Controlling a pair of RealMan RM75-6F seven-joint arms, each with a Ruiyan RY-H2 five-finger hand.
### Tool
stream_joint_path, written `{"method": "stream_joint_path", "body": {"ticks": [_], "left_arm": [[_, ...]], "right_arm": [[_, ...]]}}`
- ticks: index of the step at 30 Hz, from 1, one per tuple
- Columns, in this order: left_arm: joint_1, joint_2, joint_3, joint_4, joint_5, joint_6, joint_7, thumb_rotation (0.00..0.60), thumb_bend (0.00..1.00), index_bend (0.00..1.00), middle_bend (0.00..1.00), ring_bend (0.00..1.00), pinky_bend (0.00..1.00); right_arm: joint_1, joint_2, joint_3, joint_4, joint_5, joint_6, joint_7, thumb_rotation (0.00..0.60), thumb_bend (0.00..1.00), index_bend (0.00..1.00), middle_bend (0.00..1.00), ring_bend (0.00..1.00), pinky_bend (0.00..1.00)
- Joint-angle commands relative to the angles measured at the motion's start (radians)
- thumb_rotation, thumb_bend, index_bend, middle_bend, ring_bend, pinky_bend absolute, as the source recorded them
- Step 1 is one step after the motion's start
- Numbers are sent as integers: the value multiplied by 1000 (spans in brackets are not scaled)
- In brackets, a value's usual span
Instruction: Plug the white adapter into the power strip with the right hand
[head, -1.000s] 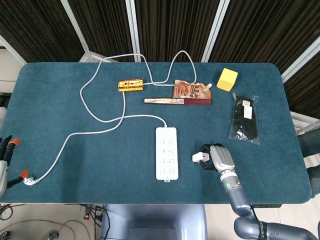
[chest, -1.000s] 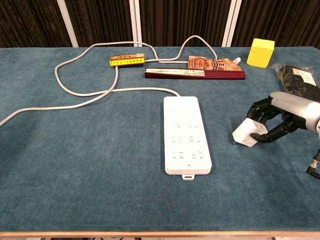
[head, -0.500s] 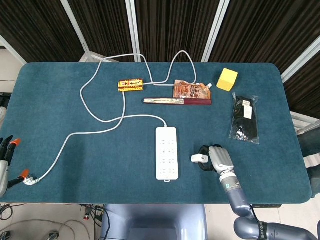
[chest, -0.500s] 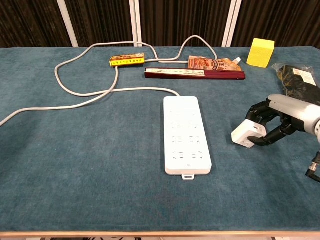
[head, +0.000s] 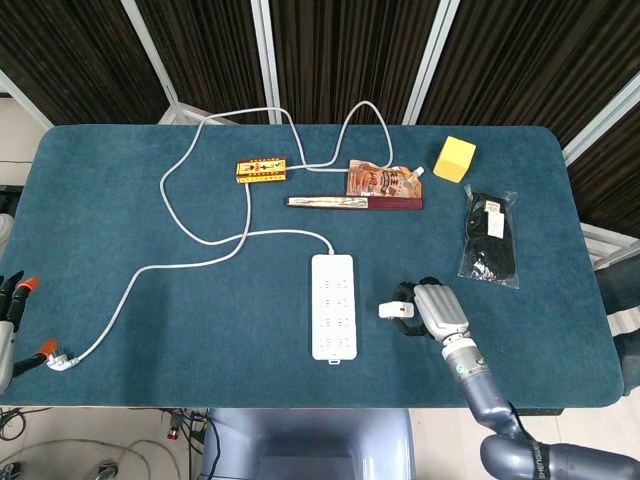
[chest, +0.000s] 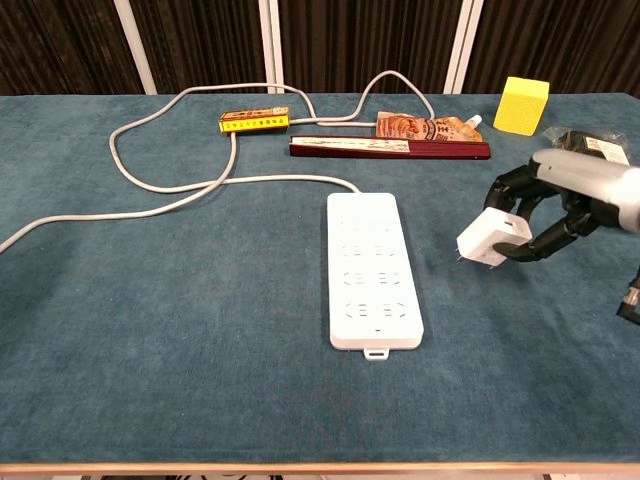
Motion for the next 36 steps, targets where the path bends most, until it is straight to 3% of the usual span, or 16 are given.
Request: {"method": "stream_joint_path", "body": {"ticks": [1, 6, 10, 22, 27, 36], "left_arm": [[1, 1, 0, -1, 0, 1, 0, 600, 179, 132, 51, 0, 10], [1, 0, 0, -2, -1, 1, 3, 600, 179, 132, 51, 0, 10], [-1, -2, 2, -3, 1, -3, 7, 600, 179, 132, 52, 0, 10], [-2, -1, -2, 1, -10, -7, 6, 600, 179, 132, 52, 0, 10], [-3, -4, -2, 3, -9, -7, 8, 600, 179, 132, 52, 0, 10], [-2, -4, -7, 8, -18, -4, 6, 600, 179, 132, 51, 0, 10]], "right_arm": [[65, 86, 13, -64, 1, -71, -82, 600, 529, 679, 584, 452, 224], [153, 151, 40, -123, 101, -118, -221, 600, 530, 680, 584, 460, 224], [235, 164, 58, -165, 275, -125, -319, 600, 530, 680, 585, 463, 224], [399, 38, 100, -169, 652, 40, -442, 600, 530, 694, 600, 472, 224], [450, -26, 95, -152, 720, 122, -502, 600, 530, 694, 600, 472, 224], [480, -69, 85, -155, 743, 151, -524, 600, 531, 695, 600, 472, 224]]}}
